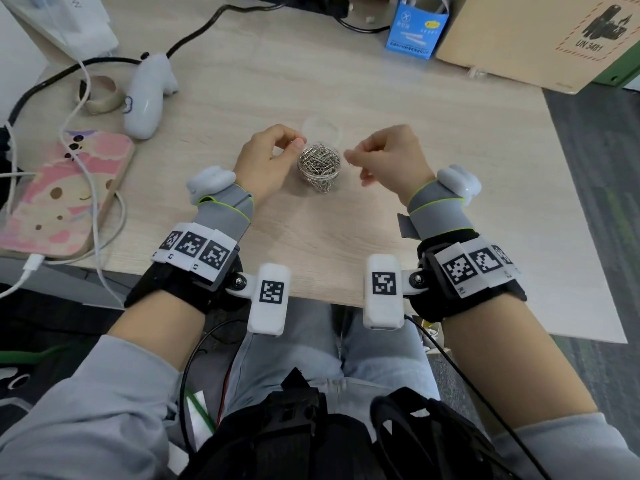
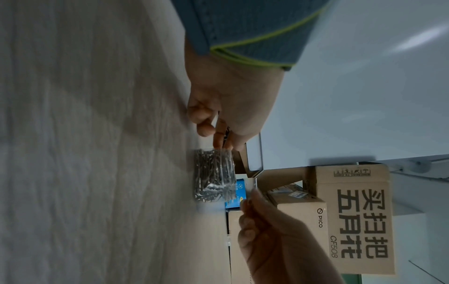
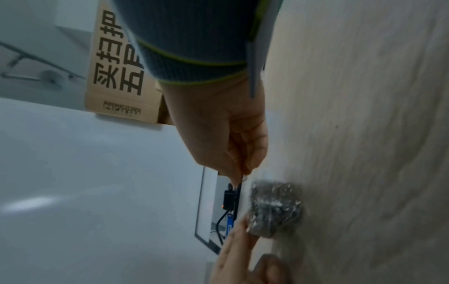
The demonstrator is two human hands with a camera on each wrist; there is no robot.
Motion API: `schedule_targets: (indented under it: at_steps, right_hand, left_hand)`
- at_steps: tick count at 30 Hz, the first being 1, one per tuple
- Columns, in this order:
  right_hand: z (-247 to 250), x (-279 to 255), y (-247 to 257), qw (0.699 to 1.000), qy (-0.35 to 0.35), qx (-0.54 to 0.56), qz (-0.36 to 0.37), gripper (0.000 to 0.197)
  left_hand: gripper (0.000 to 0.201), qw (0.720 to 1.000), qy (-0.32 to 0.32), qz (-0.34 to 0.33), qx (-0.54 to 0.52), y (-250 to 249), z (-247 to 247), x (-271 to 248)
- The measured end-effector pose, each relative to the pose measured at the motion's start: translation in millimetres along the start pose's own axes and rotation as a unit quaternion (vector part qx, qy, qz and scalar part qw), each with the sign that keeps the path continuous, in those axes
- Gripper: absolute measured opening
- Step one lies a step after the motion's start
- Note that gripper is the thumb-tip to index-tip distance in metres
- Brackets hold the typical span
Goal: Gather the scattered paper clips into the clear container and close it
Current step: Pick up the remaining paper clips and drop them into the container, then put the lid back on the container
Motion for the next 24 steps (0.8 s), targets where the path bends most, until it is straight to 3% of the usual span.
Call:
schedule_targets:
  at_steps: [2,6,9,12,16,18,22,24]
  right_hand:
    - [-6.9,-0.3,11.8,0.999,0.029,0.037,0.019,0.024]
    - [-18.8,4.2,18.7,0.995,0.07,-0.056,0.05,0.015]
    - [-22.1,9.3,15.4,0.996,0.054,-0.058,0.042,0.025]
    - [-23.1,20.7,9.2,1.0,-0.011,-0.016,0.012,0.037]
    - [-20.8,40.2,-1.9,0.996,-0.082,-0.024,-0.032,0.033]
    - [-18.9,44.6,-5.2,0.993,-0.083,-0.068,-0.044,0.027]
    - [-23.2,50.7,-5.0,0.985,-0.059,-0.155,-0.044,0.041]
    - [-25.1,53.5,-5.4,0.979,-0.047,-0.19,-0.053,0.039]
  left_hand:
    - [0.022,1.0,0.013,0.002,-0.004,1.3,-0.9,0.9]
    - [0.022,0.999,0.041,0.017,-0.004,3.2,1.2,1.6]
    - [0.019,0.998,0.056,0.027,-0.005,4.1,2.0,1.0]
    - [0.016,0.997,0.06,0.034,-0.023,3.2,3.1,0.2]
    - [0.017,0.996,0.072,0.043,-0.03,3.2,3.7,-2.9]
    - [0.014,0.995,0.079,0.047,-0.038,2.8,2.7,-4.1]
    - [0.015,0.995,0.08,0.052,-0.013,0.3,3.1,-3.0]
    - [0.02,0.995,0.077,0.056,0.005,-1.4,2.3,-2.3]
Point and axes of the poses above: each hand's wrist, its own x-axis towards the middle knuckle, its own z-axis out of the back of the hand, y = z × x, the point moved 1 cm from there along x, towards the middle knuckle, and after that the axes turned 14 degrees about x, right-handed, at the moved point
